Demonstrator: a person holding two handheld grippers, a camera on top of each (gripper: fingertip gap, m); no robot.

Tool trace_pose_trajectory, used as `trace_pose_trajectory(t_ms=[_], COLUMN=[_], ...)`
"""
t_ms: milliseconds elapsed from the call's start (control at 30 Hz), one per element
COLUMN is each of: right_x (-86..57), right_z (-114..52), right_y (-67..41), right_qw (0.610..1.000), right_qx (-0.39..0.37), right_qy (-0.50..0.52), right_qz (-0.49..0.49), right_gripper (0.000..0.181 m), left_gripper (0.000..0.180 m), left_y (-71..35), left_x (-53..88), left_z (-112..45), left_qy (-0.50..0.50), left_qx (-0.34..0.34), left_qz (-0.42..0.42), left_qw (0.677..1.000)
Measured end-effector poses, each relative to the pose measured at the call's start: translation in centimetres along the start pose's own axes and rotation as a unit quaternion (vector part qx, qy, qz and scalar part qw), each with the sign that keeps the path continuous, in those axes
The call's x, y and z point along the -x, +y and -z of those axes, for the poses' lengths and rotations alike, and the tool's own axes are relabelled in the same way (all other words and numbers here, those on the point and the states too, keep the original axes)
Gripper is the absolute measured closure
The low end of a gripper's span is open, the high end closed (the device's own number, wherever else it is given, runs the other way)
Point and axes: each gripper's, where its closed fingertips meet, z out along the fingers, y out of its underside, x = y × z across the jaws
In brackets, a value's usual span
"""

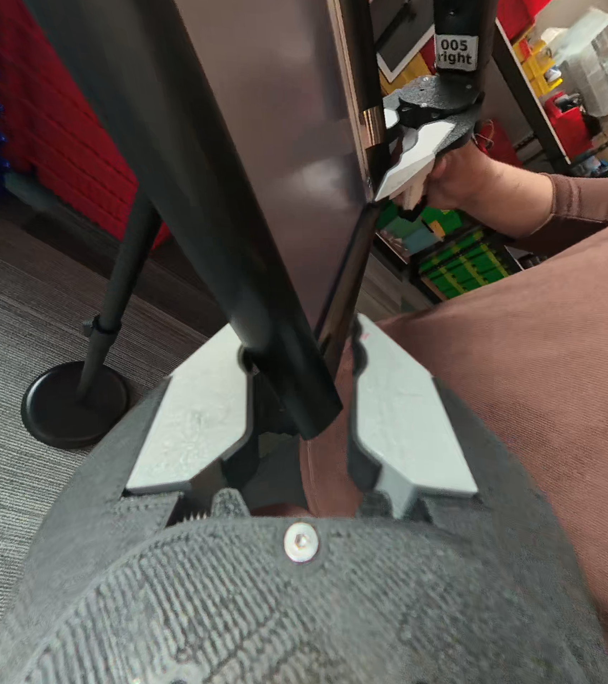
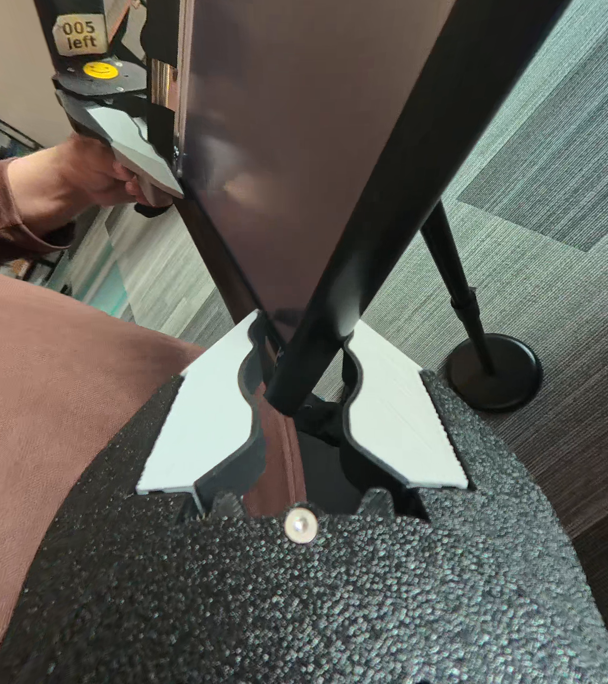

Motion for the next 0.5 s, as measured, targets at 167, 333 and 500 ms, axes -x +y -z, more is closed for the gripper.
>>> trace_pose_trajectory(t_ms=[167, 333, 500], right_x=[-0.6, -0.6, -0.9], right_z=[2.1, 4.1, 4.8], right_y=[-3.5, -8.3, -10.4], right_qw=[0.998, 0.973, 0.937], right_qx=[-0.056, -0.135, -0.181], right_qy=[-0.012, -0.169, -0.267], right_qz=[-0.015, -0.085, -0.137], right_gripper=[0.112, 0.115, 0.115], left_gripper=[0.089, 0.129, 0.133], left_y=[-1.3, -6.2, -7.8], left_x=[-0.3, 0.9, 0.9], left_z=[2.6, 4.4, 4.4], left_qy=[0.097, 0.216, 0.313], left_qx=[0.003, -0.082, -0.085], left_qz=[-0.018, 0.035, 0.093], left_qw=[0.995, 0.972, 0.941])
